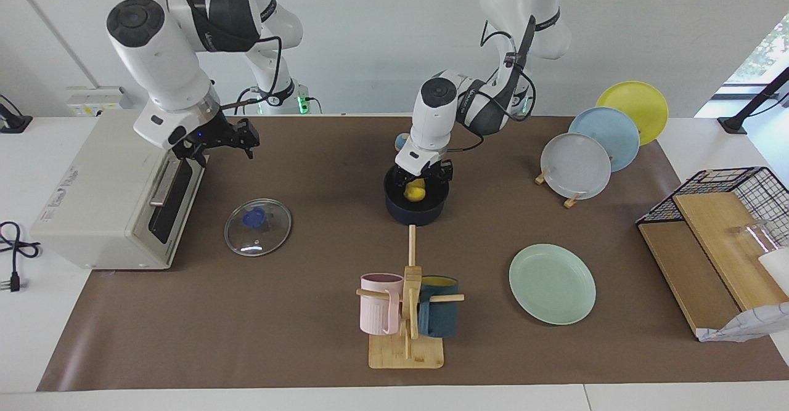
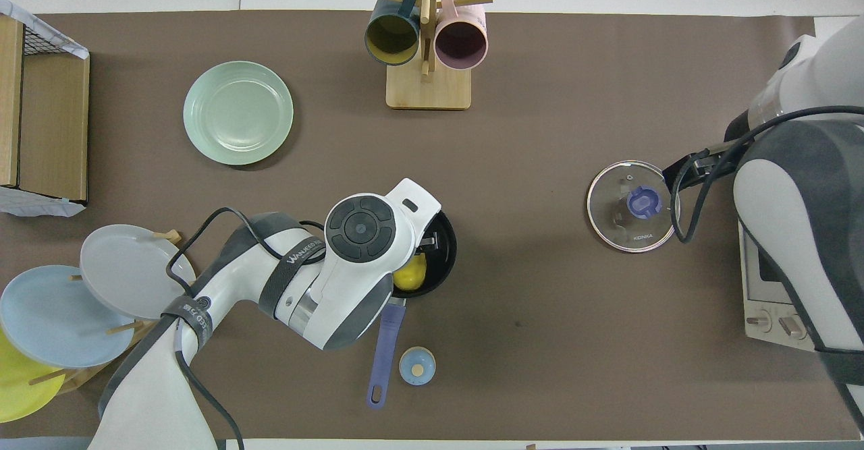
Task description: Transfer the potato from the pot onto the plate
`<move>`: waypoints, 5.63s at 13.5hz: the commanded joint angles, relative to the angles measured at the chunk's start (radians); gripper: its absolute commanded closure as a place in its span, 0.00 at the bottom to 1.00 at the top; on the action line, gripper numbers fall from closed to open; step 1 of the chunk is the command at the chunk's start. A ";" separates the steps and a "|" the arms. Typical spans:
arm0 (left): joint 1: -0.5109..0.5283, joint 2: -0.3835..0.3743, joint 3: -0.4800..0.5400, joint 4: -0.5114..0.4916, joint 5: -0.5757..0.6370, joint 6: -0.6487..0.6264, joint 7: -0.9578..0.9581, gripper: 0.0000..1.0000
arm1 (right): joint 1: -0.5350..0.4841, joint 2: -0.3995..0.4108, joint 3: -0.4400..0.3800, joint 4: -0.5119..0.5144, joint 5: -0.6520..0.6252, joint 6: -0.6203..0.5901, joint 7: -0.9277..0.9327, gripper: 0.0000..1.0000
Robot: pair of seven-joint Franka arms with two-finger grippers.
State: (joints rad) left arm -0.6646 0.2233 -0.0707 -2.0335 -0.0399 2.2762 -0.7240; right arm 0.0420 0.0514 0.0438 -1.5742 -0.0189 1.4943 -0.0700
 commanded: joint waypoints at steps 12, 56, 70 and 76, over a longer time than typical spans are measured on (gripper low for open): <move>-0.018 -0.009 0.020 0.021 -0.014 -0.062 -0.015 1.00 | 0.015 -0.053 -0.082 -0.010 -0.023 -0.062 0.056 0.00; 0.589 0.027 0.115 0.685 -0.003 -0.593 0.712 0.00 | -0.059 -0.047 -0.030 -0.021 -0.010 -0.063 0.053 0.00; 0.546 -0.263 0.112 0.482 0.061 -0.822 0.722 0.00 | -0.059 -0.047 -0.030 -0.021 -0.010 -0.063 0.053 0.00; 0.554 -0.272 0.109 0.452 0.061 -0.770 0.719 0.00 | -0.059 -0.047 -0.030 -0.021 -0.010 -0.063 0.053 0.00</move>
State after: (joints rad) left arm -0.1048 -0.0444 0.0340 -1.5545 0.0060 1.4746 -0.0130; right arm -0.0061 0.0183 0.0057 -1.5862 -0.0352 1.4315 -0.0264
